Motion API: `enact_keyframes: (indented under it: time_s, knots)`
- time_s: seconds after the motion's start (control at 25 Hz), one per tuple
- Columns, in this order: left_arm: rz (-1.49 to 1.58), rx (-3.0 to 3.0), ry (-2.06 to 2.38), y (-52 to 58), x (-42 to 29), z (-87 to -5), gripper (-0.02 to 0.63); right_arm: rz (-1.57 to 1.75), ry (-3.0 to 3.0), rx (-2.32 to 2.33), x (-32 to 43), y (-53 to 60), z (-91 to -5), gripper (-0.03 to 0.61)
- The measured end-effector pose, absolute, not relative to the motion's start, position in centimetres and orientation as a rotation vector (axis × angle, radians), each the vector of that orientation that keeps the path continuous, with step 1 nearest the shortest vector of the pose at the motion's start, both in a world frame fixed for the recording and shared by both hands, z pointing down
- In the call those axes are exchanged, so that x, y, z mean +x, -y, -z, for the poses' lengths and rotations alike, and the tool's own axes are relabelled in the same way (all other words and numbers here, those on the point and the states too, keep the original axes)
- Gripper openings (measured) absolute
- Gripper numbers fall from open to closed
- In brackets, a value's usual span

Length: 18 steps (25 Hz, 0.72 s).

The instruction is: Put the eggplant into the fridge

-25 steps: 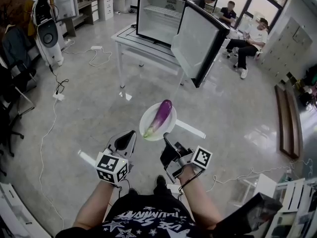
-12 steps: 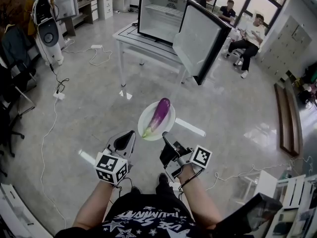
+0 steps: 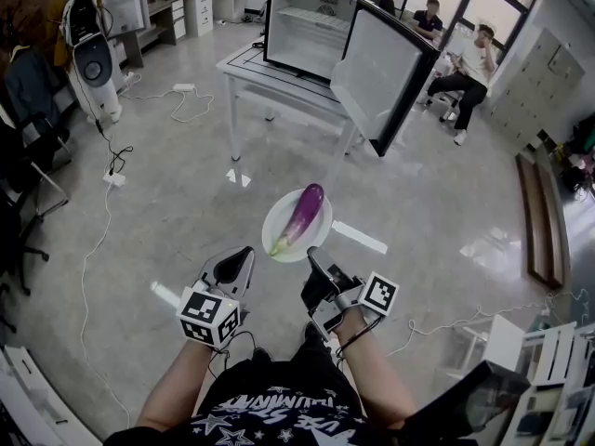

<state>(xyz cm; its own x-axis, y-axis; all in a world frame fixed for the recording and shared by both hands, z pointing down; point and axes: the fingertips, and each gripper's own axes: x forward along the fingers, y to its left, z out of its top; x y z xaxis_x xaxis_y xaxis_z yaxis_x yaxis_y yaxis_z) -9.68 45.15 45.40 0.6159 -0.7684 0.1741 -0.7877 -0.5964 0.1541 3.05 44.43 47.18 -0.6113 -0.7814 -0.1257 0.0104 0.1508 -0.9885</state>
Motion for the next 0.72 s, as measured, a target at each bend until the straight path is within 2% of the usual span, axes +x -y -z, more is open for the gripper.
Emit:
enact_keyframes:
  time_s: [0.36,0.72]
  knots:
    - [-0.137,2.594,1.286,-45.3,-10.9,-46.5,0.009,1.584,-1.765,-0.769,2.0,-44.9,-48.8,0.02]
    - [-0.161,2.57,1.322,-41.7,-10.8,-47.0,0.009,1.603,-1.756,-0.735,2.3,-40.4,-49.3,0.02]
